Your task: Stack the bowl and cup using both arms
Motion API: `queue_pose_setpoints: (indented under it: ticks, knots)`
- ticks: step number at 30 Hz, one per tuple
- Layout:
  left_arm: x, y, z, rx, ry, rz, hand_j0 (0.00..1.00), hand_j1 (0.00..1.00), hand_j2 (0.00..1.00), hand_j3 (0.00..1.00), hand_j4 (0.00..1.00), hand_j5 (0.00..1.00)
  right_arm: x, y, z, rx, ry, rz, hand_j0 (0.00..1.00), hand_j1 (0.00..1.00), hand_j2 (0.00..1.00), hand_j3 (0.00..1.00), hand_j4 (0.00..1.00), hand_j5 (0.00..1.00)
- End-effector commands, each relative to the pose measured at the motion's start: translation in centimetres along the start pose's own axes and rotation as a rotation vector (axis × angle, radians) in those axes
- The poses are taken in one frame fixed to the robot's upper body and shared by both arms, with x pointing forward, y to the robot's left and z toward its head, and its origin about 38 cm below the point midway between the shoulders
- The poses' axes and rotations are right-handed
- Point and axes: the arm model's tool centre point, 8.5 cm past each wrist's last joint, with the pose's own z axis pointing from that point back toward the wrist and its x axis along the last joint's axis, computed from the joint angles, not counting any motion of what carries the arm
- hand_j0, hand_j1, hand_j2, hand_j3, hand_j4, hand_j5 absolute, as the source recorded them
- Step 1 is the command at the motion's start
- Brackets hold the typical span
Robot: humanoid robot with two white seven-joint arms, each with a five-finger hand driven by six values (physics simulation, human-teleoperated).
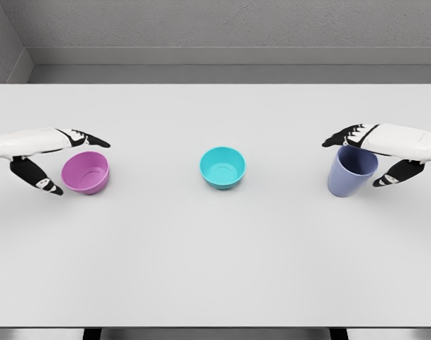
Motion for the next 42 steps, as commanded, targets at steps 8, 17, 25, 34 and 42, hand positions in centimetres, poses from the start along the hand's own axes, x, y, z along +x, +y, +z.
queue_pose_setpoints:
  ticks: [8,17,25,34,42]
  knots:
    - [-0.7,-0.2,-0.6,0.011,0.006,0.024,1.0,1.0,1.0,1.0,1.0,1.0,-0.4,0.1,-0.1,-0.01,0.006,-0.016,1.0,1.0,1.0,1.0,1.0,1.0]
    - [-1.2,-0.8,-0.6,-0.001,0.019,0.037,1.0,1.0,1.0,1.0,1.0,1.0,-0.5,0.8,-0.6,-0.006,0.002,-0.036,1.0,1.0,1.0,1.0,1.0,1.0]
    - [-1.7,-1.2,-0.6,-0.005,0.037,0.035,1.0,1.0,1.0,1.0,1.0,1.0,-0.8,0.9,-0.8,-0.003,0.006,-0.042,1.0,1.0,1.0,1.0,1.0,1.0]
    - [-2.1,-1.3,-1.4,0.002,0.036,0.046,1.0,1.0,1.0,1.0,1.0,1.0,-0.8,1.4,-1.3,0.007,0.004,-0.045,1.0,1.0,1.0,1.0,1.0,1.0]
    - [-2.1,-1.4,-1.7,0.001,0.034,0.048,1.0,1.0,1.0,1.0,1.0,1.0,-1.4,1.6,-1.2,0.012,0.022,-0.048,1.0,1.0,1.0,1.0,1.0,1.0]
